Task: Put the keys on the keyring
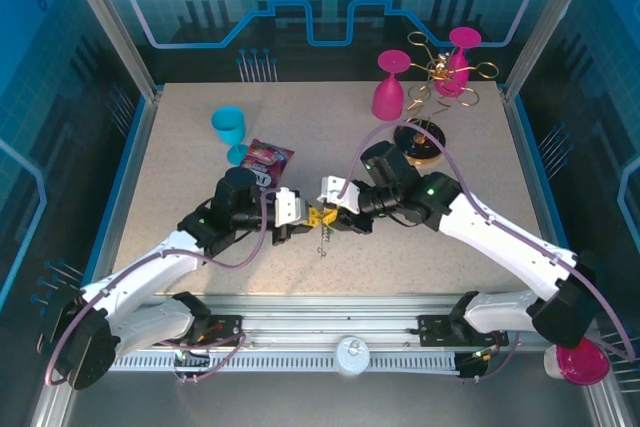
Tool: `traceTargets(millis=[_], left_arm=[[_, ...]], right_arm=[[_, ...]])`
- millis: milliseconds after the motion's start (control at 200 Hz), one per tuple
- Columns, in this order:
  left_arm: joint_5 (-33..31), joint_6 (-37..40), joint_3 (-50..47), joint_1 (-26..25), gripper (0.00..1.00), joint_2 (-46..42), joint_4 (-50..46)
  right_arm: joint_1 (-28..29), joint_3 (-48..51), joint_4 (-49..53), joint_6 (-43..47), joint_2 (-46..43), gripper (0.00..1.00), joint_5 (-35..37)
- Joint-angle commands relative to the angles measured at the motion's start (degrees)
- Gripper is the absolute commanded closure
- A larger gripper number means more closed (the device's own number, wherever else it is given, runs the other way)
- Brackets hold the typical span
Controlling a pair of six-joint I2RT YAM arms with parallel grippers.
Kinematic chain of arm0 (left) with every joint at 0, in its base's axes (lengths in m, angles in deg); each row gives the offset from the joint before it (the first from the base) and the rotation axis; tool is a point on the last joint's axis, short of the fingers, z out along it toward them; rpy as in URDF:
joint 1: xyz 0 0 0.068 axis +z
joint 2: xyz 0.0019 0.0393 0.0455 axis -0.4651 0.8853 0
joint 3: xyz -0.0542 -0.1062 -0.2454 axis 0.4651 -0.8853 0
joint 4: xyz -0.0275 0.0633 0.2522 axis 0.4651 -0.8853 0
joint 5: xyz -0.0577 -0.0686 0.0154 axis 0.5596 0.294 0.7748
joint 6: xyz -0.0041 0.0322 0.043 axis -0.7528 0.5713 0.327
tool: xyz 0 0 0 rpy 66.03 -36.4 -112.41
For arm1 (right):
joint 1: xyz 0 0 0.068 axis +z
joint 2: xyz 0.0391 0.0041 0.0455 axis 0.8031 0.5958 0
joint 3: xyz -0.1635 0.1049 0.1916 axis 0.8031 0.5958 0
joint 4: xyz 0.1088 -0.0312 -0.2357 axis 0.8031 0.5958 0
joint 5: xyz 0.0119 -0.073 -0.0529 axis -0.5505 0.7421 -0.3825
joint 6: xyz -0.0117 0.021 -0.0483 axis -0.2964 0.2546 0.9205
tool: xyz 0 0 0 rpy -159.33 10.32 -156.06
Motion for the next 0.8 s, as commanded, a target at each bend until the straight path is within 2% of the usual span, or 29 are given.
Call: traceTargets(millis=[0, 305, 425, 615, 796], left_arm=[[0.79, -3.8, -2.59, 0.01, 1.0, -1.2, 7.42], [1.72, -9.08, -8.15, 0.0, 1.0, -1.65, 21.65], [2.52, -9.48, -8.71, 0.01, 1.0, -1.56, 22.88], [2.47, -9.86, -8.97, -0.01, 1.0, -1.94, 22.97], [1.92, -11.23, -9.39, 0.0, 1.0, -1.74, 25.03]], right_arm=[[-2.22, 5.93, -8.32, -6.46, -6.61, 0.53, -1.93], [-2.4, 19.73, -19.7, -12.71, -12.22, 0.54, -0.25], [-1.68, 20.81, -23.21, -13.08, -11.04, 0.54, 0.37], [-1.12, 21.4, -27.59, -14.21, -9.58, 0.55, -2.41], [-0.88, 21.27, -29.26, -14.94, -8.17, 0.62, -3.42]])
